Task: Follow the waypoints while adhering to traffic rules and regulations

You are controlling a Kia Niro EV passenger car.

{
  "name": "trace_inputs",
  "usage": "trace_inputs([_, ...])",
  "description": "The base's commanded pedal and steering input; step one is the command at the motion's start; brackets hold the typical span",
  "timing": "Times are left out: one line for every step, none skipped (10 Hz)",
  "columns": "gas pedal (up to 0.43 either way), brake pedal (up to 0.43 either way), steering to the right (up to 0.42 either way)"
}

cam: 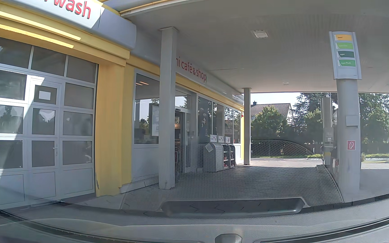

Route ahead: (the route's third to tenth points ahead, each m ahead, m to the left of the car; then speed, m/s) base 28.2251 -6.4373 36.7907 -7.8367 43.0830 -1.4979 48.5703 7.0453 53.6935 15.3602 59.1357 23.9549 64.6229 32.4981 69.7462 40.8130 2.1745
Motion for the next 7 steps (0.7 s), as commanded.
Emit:
trace_inputs([0.000, 0.030, 0.014])
trace_inputs([0.000, 0.030, 0.038])
trace_inputs([0.000, 0.024, 0.067])
trace_inputs([0.000, 0.030, 0.086])
trace_inputs([0.000, 0.030, 0.096])
trace_inputs([0.000, 0.030, 0.099])
trace_inputs([0.000, 0.030, 0.100])
